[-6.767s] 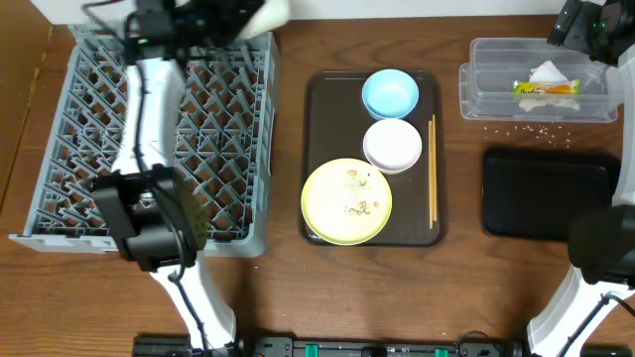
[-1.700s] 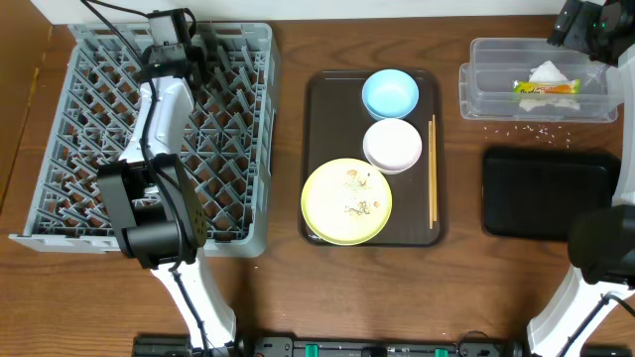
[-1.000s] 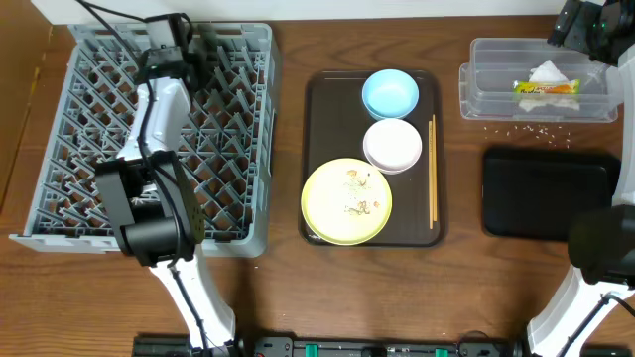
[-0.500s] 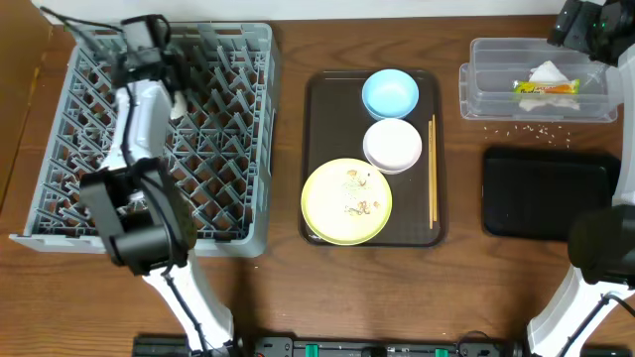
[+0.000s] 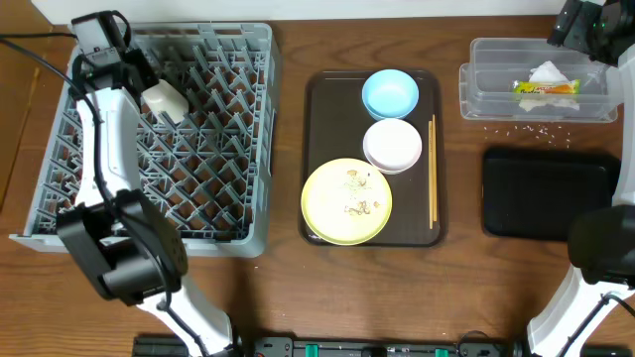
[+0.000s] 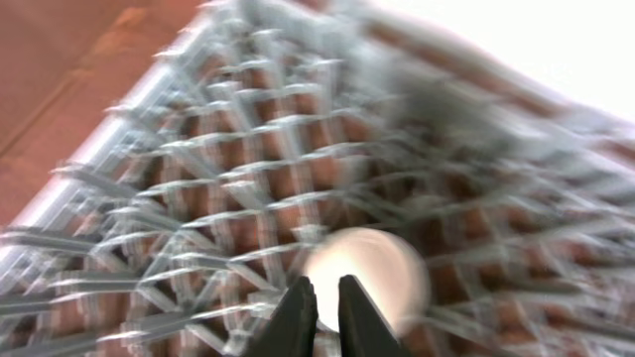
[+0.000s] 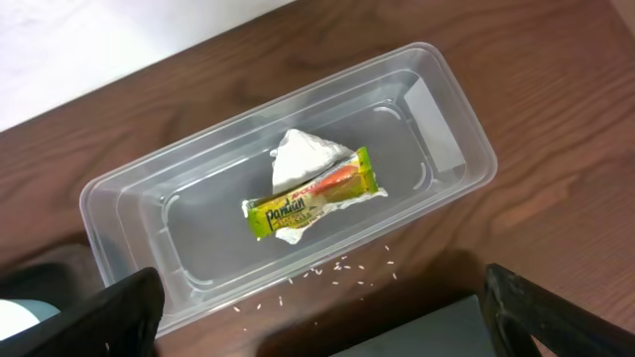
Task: Sort waste into correct bins and load items into the dishwasher
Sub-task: 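Reach the left gripper right to the tray toward the pink bowl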
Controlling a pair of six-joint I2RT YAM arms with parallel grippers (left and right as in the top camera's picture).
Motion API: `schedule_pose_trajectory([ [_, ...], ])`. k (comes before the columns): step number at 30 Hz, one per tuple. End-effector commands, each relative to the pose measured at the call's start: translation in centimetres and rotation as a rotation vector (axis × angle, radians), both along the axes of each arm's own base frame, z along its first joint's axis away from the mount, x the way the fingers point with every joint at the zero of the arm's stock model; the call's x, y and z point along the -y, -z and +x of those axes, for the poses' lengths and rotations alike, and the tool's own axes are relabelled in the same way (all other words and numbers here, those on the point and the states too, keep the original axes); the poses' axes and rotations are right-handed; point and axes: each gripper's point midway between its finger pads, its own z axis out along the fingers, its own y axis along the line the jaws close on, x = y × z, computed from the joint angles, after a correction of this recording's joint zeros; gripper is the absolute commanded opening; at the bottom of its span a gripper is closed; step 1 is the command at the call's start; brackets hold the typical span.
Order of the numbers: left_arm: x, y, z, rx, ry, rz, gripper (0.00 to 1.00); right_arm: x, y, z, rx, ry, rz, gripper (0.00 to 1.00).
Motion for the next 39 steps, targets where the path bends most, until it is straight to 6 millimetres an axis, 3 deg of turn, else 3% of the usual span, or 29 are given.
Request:
schedule_pose_trajectory([
  [1,7.4,-4.2,1.0,0.147,0.271,-0.237,0.29,0.2,0.2,-0.1,-0.008,-0.001,-0.006,0.99],
  [4,14.4,-7.2,0.6,0.235,0.551,-0.461,0.71,0.2,0.2,-0.1,-0.008,-0.001,-0.006,0.99],
  [5,16.5,-8.0,0.2,0.253,0.635,-0.526,0.78,0.2,0.2,-0.1,-0.008,-0.001,-0.006,0.99],
  [8,22.0,-9.3,-0.9,0.263,0.823,-0.663,0.82,0.2,0.2,-0.1,-0.008,-0.001,-0.006,0.99],
  [14,30.5,-7.3,-2.4,0.145,0.984,-0.641,0.84,0.2,0.2,-0.1,-0.008,-0.001,-0.006,0.99],
  [20,34.3,-1.7,-3.1,-0.069,0.892,-0.415,0.88,0.2,0.2,-0.1,-0.008,-0.001,-0.006,0.99],
  [23,35.8,1.1,-4.7,-0.191,0.867,-0.311,0.88,0.2,0.2,-0.1,-0.008,-0.001,-0.006,0.99],
  [27,38.3,3.3,-6.8,-0.294,0.948,-0.255,0.87,0.2,0.2,-0.1,-0.008,-0.001,-0.006,0.99],
  [30,40.0,5.3,-7.9,-0.359,1.005,-0.24,0.85,0.2,0.2,-0.1,-0.008,-0.001,-0.006,0.99],
  [32,41.0,7.6,-8.4,-0.417,1.019,-0.241,0.78,0.2,0.2,-0.1,-0.008,-0.001,-0.006,0.99],
  [39,41.5,12.4,-8.7,-0.522,1.013,-0.251,0.69,0.2,0.2,-0.1,-0.008,-0.001,-0.006,0.99],
])
